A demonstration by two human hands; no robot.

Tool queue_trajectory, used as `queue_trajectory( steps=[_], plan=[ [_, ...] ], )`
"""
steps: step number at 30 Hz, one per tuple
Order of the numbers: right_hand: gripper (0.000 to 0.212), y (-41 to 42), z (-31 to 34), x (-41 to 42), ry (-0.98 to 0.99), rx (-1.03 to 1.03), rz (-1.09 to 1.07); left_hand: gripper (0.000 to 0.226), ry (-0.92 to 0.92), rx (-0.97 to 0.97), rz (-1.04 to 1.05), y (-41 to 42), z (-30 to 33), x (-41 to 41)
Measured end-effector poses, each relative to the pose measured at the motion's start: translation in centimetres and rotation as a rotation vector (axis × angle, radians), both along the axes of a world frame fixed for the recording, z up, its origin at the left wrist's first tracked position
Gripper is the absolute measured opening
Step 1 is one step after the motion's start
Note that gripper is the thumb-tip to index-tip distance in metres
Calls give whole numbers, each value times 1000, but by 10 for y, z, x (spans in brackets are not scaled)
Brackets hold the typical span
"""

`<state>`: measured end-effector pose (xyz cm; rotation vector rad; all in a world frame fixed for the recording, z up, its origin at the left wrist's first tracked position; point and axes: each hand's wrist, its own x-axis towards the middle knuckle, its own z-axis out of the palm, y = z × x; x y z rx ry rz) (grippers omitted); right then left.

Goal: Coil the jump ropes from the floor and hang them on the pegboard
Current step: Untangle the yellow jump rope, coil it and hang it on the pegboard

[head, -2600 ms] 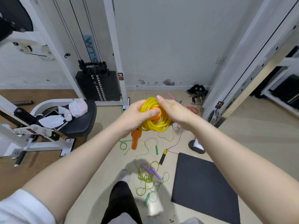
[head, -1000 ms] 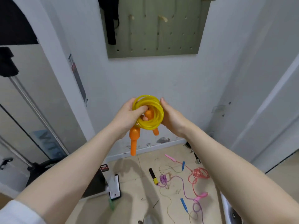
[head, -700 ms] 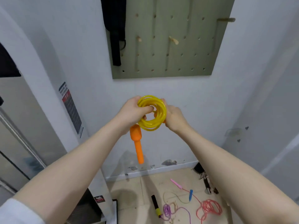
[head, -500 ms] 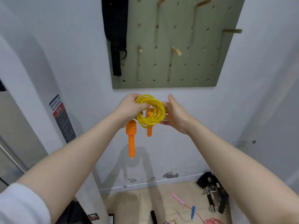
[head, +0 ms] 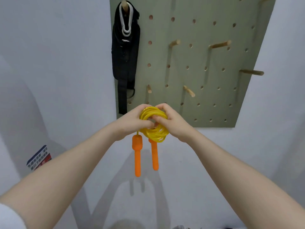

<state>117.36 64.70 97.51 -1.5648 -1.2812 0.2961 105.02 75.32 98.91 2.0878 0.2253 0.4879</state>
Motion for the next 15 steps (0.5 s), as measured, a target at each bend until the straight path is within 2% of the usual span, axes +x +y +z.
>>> queue_trajectory(
  steps=[3,6,9,11,15],
  plan=[
    [17,23,11,20,-68,83,-111,61,-47,-2,17,20,4,13],
    [19,45,28,34,-104,199,-170,65,-222,44,103,35,16,31],
    [18,66,43,51,-57,295,-260,54,-359,58,248,57,30,43],
    [17,77,43,65,-36,299,-338,46,-359,29,332,75,31,48],
    [17,97,36,73,-97,258,-340,26,-229,-19,209,79,20,58]
  ],
)
